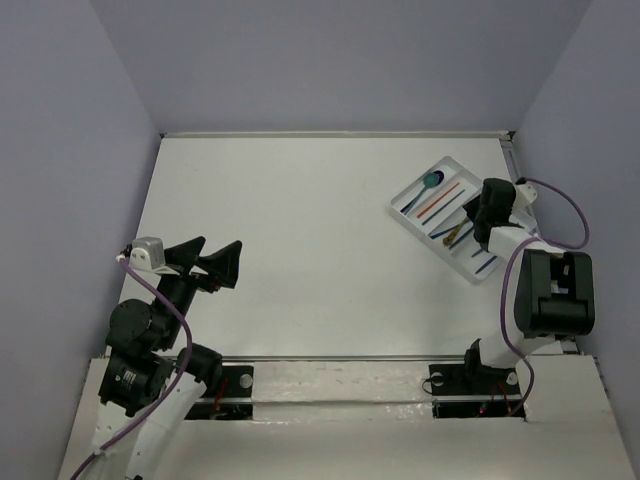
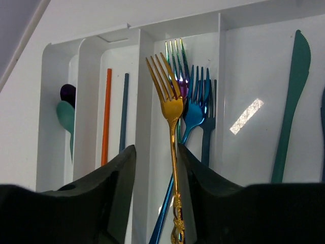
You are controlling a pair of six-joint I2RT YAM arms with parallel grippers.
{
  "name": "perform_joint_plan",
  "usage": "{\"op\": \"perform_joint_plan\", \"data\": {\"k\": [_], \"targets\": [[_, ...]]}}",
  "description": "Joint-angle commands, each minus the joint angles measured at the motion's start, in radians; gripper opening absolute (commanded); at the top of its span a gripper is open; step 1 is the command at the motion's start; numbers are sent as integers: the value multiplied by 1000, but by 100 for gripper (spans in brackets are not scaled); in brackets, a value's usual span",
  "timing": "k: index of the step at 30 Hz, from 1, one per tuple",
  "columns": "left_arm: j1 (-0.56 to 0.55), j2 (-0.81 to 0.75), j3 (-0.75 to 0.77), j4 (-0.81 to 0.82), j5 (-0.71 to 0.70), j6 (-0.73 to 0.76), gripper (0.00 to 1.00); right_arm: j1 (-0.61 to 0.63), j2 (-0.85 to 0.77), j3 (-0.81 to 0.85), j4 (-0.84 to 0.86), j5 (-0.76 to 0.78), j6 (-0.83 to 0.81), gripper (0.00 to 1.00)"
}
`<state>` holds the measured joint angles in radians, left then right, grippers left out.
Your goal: Sort the eating utensils into containers
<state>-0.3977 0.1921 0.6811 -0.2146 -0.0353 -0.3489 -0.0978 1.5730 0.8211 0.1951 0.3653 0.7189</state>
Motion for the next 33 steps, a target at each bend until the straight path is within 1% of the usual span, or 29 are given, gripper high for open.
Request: {"op": "perform_joint_plan", "data": {"k": [1, 4, 6, 8, 9, 10, 11, 12, 13, 14, 15, 16, 17, 18, 20, 21, 22, 24, 26, 29, 30, 33], "targets": [[-4, 6, -2, 49, 2, 11, 99, -3, -45, 26, 38, -29, -10, 48], [-4, 18, -2, 50, 0, 11, 99, -3, -99, 18, 38, -43, -27, 50], [-4, 33, -2, 50, 5, 14, 99, -3, -178, 7, 43, -100, -42, 53], [5, 43, 0, 50, 8, 13, 99, -3, -280, -5, 46, -207, -49, 56], [5, 49, 1, 49, 8, 14, 99, -3, -316, -13, 49, -248, -49, 60], [5, 56, 3, 47, 9, 14, 99, 6, -356, -22, 46, -285, -46, 67], [16, 59, 5, 49, 9, 14, 99, 30, -442, -39, 40, -340, -44, 70], [16, 61, 6, 47, 9, 17, 99, 42, -487, -46, 30, -357, -36, 97], [25, 63, 8, 46, 8, 19, 99, 43, -533, -53, -11, -403, -24, 100], [25, 61, 9, 46, 6, 21, 99, 56, -582, -59, -31, -477, -10, 100], [25, 58, 9, 47, 3, 22, 99, 66, -682, -80, -40, -520, -3, 100], [25, 55, 8, 49, 3, 24, 99, 66, -735, -89, -43, -569, 4, 100], [25, 49, 6, 53, 5, 27, 99, 66, -787, -95, -52, -659, 8, 100], [25, 46, 6, 55, 6, 27, 99, 66, -883, -94, -69, -690, 8, 100], [25, 29, 24, 44, 3, 30, 99, 66, -971, -56, -173, -744, -10, 100], [25, 20, 32, 44, 3, 39, 99, 66, -1013, -33, -213, -752, -42, 100], [25, -6, 40, 49, -5, 44, 99, 66, -1086, 13, -306, -756, -55, 100], [25, -29, 63, 70, -34, 36, 99, 66, -1148, 53, -397, -750, -81, 100], [25, -46, 104, 93, -40, 31, 99, 66, -1220, 94, -437, -732, -84, 100], [25, -30, 165, 104, -26, 24, 99, 66, -1262, 124, -494, -724, -102, 100], [25, -23, 207, 103, -22, 24, 99, 66, -1275, 133, -506, -721, -107, 100], [25, -10, 268, 81, -14, 30, 99, 66, -1309, 125, -546, -707, -121, 100]]}}
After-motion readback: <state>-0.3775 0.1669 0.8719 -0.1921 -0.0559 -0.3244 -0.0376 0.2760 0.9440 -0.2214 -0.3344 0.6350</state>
